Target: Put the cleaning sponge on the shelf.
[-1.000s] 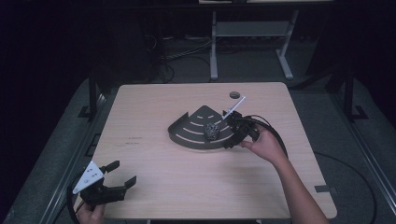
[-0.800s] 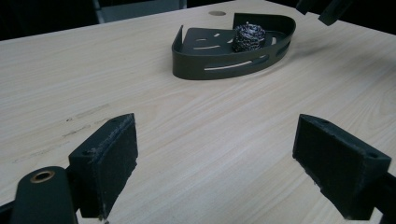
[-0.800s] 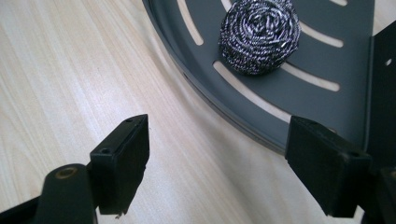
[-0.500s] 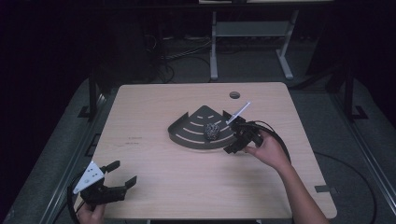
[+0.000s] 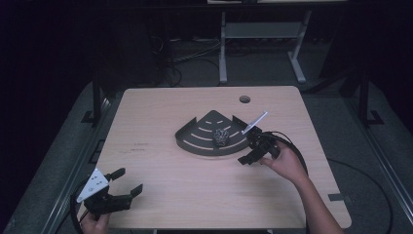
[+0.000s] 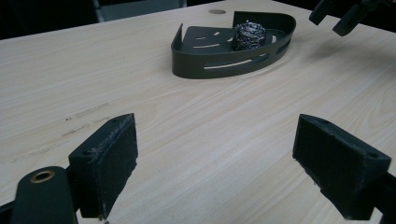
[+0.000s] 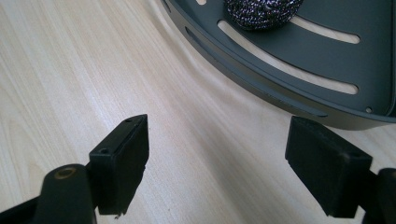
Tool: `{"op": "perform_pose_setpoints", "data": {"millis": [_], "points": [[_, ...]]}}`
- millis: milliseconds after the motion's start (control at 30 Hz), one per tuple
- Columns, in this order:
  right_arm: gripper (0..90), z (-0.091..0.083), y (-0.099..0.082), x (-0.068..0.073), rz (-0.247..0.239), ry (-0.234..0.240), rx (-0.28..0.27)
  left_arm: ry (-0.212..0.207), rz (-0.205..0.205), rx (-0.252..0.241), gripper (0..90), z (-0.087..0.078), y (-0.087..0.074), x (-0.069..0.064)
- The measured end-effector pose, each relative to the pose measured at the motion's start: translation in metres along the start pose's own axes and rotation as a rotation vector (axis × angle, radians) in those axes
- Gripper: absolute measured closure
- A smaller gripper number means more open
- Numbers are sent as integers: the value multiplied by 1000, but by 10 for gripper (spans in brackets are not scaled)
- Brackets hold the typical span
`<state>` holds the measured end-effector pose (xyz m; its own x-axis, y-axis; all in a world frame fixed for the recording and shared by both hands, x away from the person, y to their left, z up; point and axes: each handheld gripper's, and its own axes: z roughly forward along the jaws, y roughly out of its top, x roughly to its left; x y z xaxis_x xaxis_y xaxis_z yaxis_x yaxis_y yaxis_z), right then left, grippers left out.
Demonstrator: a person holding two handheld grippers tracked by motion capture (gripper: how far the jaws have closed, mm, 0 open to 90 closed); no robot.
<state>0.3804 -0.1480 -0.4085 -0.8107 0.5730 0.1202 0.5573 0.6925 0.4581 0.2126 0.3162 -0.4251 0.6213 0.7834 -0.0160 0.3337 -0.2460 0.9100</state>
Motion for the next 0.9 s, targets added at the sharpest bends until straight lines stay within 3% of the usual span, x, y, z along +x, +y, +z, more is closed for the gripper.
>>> {"op": "perform_pose_setpoints", "data": {"millis": [900], "points": [[210, 0, -25, 5, 13, 9, -7, -2, 3, 6, 133, 1, 0, -1]]}}
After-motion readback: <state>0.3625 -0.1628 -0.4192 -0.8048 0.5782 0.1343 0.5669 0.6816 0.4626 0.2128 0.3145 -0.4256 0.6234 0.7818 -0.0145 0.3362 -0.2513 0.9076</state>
